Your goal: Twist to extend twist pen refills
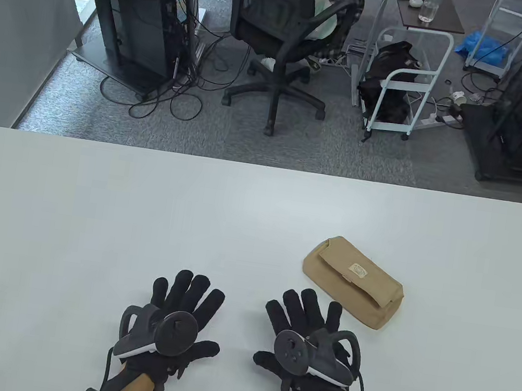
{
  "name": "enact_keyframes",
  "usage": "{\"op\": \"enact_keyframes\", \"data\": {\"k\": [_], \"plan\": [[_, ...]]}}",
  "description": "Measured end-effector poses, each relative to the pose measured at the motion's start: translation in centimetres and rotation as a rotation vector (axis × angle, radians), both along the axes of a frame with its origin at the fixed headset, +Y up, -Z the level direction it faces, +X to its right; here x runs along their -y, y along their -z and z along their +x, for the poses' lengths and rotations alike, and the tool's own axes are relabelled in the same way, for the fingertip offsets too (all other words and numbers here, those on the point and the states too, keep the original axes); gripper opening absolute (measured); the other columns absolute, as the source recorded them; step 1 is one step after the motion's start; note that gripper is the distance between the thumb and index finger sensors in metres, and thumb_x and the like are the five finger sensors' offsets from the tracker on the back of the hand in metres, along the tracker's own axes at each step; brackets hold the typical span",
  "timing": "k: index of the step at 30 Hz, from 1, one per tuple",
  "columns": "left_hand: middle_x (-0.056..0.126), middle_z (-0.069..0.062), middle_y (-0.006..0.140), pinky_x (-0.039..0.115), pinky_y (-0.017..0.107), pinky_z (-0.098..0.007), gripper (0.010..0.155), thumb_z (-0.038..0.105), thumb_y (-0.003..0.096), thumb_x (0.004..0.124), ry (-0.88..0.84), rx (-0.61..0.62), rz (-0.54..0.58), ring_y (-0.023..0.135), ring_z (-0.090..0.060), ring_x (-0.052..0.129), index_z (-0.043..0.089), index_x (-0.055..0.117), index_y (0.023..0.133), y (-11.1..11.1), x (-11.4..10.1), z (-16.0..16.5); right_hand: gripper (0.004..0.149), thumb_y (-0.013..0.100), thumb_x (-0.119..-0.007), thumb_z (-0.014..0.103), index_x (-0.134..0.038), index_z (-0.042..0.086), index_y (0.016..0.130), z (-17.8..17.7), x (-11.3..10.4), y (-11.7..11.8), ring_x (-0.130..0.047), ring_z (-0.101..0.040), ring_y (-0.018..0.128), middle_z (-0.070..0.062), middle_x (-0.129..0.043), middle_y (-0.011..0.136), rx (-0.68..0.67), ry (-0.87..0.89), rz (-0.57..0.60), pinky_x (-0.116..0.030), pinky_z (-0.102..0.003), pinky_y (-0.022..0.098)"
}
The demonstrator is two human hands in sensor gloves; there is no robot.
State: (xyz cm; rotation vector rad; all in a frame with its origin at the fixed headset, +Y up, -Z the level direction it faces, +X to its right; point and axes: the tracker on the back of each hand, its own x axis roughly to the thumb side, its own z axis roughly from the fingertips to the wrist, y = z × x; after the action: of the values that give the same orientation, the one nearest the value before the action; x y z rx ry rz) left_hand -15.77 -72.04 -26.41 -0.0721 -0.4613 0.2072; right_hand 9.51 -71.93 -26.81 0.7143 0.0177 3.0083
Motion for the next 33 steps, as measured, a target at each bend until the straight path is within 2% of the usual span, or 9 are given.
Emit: {"op": "enact_keyframes", "data": {"k": [20, 26, 33], "plan": [[0.030, -0.017, 0.118, 0.019, 0.068, -0.071, 0.093, 0.064, 0.0369, 0.079, -0.009, 0.012, -0.015, 0.109, -0.047, 0.021, 0.024, 0.042, 0.113, 0.0, 0.0, 0.2, 0.094, 0.040, -0.072, 0.071, -0.040, 0.018, 0.112, 0.3, -0.1, 0.1, -0.034, -0.052, 0.101, -0.022, -0.038, 0.116, -0.001, 0.053, 0.027, -0.034, -0.084, 0.063], [0.032, -0.018, 0.118, 0.020, 0.068, -0.071, 0.093, 0.064, 0.0373, 0.079, -0.030, 0.012, -0.012, 0.109, -0.047, 0.022, 0.023, 0.043, 0.113, 0.0, -0.2, 0.1, 0.085, 0.044, -0.075, 0.062, -0.048, 0.016, 0.110, 0.6, -0.7, 0.2, -0.045, -0.052, 0.100, -0.023, -0.048, 0.114, 0.021, 0.078, 0.088, -0.039, -0.082, 0.063], [0.036, -0.018, 0.118, 0.022, 0.068, -0.071, 0.091, 0.063, 0.0382, 0.079, -0.064, 0.010, 0.026, 0.109, -0.048, 0.024, 0.022, 0.046, 0.112, -0.1, -1.0, 0.1, 0.080, 0.045, -0.077, 0.059, -0.059, 0.011, 0.107, 1.6, -2.9, 1.5, -0.059, -0.051, 0.095, -0.024, -0.065, 0.107, 0.081, 0.074, 0.169, -0.046, -0.079, 0.064]]}}
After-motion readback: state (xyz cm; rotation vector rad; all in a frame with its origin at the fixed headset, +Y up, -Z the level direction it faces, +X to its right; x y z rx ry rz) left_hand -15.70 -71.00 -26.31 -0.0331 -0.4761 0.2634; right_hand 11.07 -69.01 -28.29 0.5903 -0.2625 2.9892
